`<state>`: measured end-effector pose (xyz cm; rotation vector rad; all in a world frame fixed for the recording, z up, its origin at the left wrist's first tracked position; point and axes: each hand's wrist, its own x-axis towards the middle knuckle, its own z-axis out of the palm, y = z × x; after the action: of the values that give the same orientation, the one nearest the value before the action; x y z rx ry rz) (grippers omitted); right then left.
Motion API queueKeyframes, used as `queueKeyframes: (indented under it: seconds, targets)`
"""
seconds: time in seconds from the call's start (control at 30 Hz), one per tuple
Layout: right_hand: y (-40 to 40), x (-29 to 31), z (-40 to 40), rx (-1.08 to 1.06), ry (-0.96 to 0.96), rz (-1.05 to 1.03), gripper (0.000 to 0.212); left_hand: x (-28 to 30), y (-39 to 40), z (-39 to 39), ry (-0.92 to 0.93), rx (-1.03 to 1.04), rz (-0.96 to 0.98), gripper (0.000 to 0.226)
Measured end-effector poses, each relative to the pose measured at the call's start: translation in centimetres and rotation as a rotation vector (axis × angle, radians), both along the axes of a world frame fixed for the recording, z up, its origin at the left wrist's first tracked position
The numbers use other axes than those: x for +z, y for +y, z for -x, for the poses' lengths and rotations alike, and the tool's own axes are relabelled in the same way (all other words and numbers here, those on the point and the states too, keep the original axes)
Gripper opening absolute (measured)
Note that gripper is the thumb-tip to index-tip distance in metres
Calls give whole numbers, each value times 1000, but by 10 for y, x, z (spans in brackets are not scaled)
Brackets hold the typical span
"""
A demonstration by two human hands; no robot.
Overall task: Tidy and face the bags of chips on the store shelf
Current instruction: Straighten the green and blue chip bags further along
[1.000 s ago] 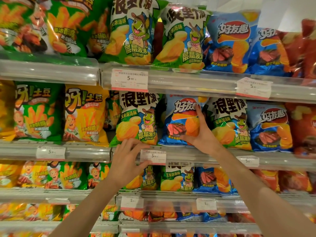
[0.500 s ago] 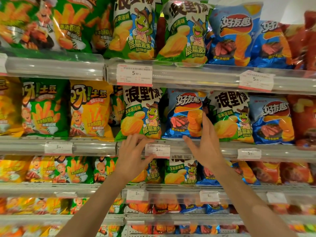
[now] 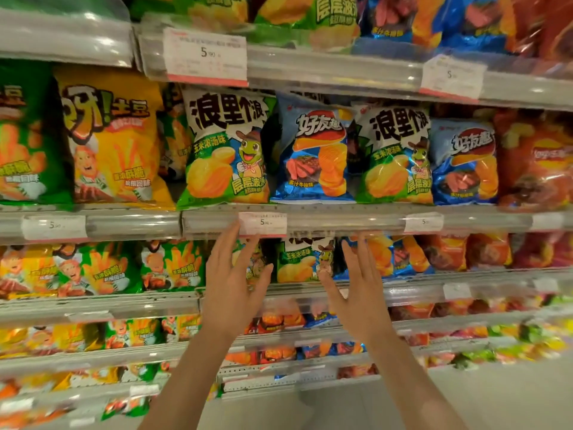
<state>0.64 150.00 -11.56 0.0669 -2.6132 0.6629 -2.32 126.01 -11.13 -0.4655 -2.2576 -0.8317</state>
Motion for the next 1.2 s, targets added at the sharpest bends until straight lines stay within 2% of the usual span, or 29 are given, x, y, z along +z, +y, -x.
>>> queueKeyframes:
  seconds: [0.27, 0.47, 0.67, 0.8, 0.87, 1.07, 1.2]
  targets:
    - [47, -27, -31, -98, -218, 204, 77, -24, 22, -35, -256, 67, -223, 52]
    - [119, -30, -32, -137, -202, 269, 72, -30, 84, -39, -323, 90, -223, 53]
    - [229, -15, -12, -126, -136, 274, 64, -11, 191, -30, -269, 90, -262, 43]
    - [288, 5, 1, -97, -42, 271, 49, 5, 254, -14, -205, 73, -135, 43]
    - [308, 17, 9, -55, 2, 272, 49, 15, 275, -4, -153, 81, -83, 42]
    - [324, 50, 45, 46, 200, 167, 26, 45, 297, 36, 90, 108, 144, 42]
    - [299, 63, 70, 175, 316, 76, 19, 51, 290, 59, 131, 54, 218, 38]
